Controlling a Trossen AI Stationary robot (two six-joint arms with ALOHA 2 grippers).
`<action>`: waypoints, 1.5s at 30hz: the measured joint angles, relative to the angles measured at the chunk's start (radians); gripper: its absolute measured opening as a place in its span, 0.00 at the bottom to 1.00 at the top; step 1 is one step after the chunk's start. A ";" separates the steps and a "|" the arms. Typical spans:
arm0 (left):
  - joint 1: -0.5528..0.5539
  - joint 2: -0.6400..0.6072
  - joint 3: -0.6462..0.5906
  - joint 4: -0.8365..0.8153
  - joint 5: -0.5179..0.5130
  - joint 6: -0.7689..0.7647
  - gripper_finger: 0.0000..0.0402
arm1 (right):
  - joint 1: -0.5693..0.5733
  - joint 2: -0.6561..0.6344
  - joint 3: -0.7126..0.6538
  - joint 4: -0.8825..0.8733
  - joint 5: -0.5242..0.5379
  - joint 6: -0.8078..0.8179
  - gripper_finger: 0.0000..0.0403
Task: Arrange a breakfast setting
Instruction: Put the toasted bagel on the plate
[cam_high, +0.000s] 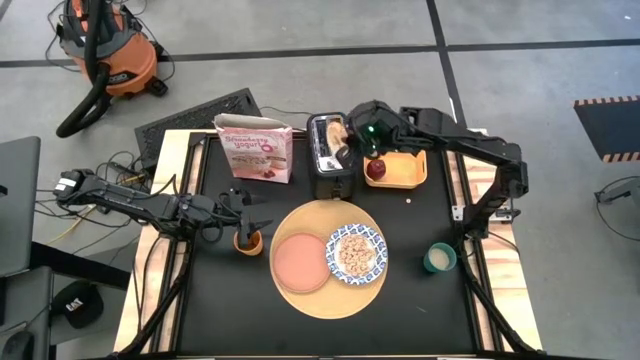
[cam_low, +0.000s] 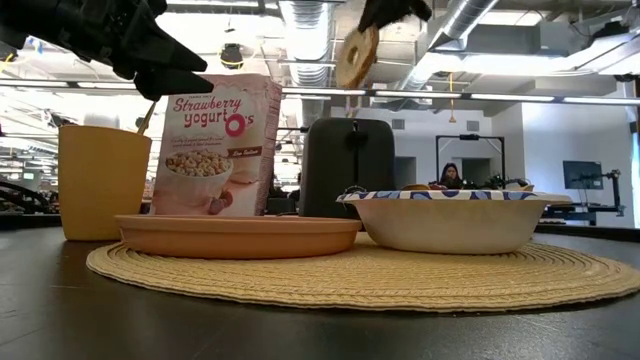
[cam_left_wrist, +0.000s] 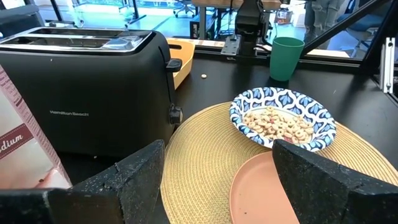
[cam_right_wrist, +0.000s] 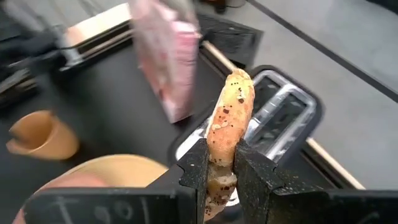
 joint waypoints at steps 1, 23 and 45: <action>0.000 0.000 0.000 -0.001 0.000 0.000 0.70 | 0.017 -0.007 -0.002 -0.001 -0.003 0.000 0.23; 0.000 0.000 0.000 -0.001 0.000 -0.008 0.70 | 0.263 -0.068 -0.671 0.782 -0.366 0.003 0.23; 0.000 0.000 0.000 0.004 -0.010 -0.003 0.70 | 0.282 0.234 -0.824 1.260 -0.575 0.123 0.23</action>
